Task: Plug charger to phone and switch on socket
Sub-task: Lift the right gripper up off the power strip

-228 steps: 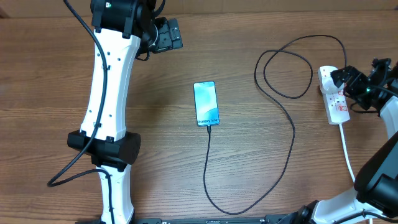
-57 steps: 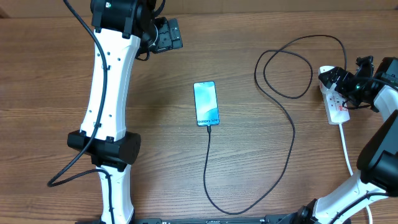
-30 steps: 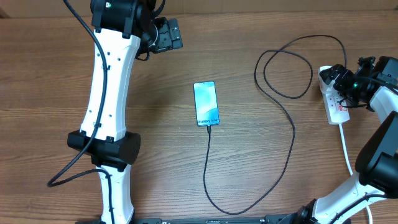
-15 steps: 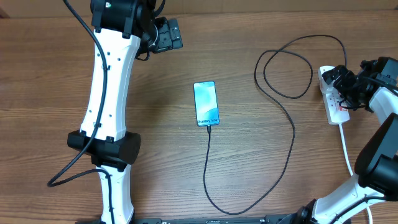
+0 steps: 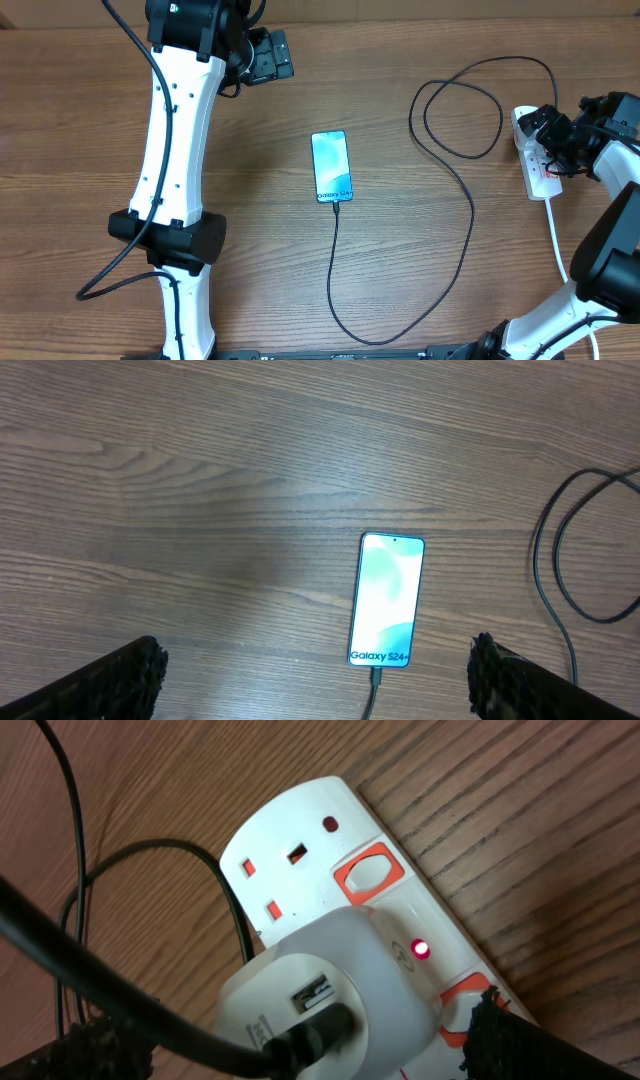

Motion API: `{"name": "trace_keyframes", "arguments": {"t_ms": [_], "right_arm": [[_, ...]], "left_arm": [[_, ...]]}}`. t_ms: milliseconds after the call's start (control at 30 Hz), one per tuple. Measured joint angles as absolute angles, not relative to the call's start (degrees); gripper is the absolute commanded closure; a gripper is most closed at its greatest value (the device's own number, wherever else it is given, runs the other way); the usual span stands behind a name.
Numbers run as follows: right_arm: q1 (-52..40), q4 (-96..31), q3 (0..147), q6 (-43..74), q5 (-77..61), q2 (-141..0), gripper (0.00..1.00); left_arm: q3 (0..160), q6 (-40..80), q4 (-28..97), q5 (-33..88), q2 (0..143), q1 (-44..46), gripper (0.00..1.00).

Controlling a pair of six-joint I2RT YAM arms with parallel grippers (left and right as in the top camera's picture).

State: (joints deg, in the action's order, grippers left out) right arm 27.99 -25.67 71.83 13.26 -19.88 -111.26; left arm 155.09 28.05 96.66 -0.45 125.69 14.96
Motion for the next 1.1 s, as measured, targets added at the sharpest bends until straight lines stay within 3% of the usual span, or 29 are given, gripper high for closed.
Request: {"name": "trace_keyframes", "arguments": {"t_ms": [367, 867, 1100], "right_arm": [[28.1, -32.0, 69.2, 8.9, -19.5, -104.8, 0.0], [28.0, -39.1, 69.2, 7.2, -20.5, -76.4, 0.0], [28.1, -39.7, 69.2, 7.2, -20.8, -75.8, 0.0]], "left_arm": [[155.1, 28.1, 96.7, -0.5, 125.7, 15.0, 0.0], [155.1, 28.1, 96.7, -0.5, 125.7, 15.0, 0.0], [155.1, 28.1, 96.7, -0.4, 125.7, 15.0, 0.0]]}}
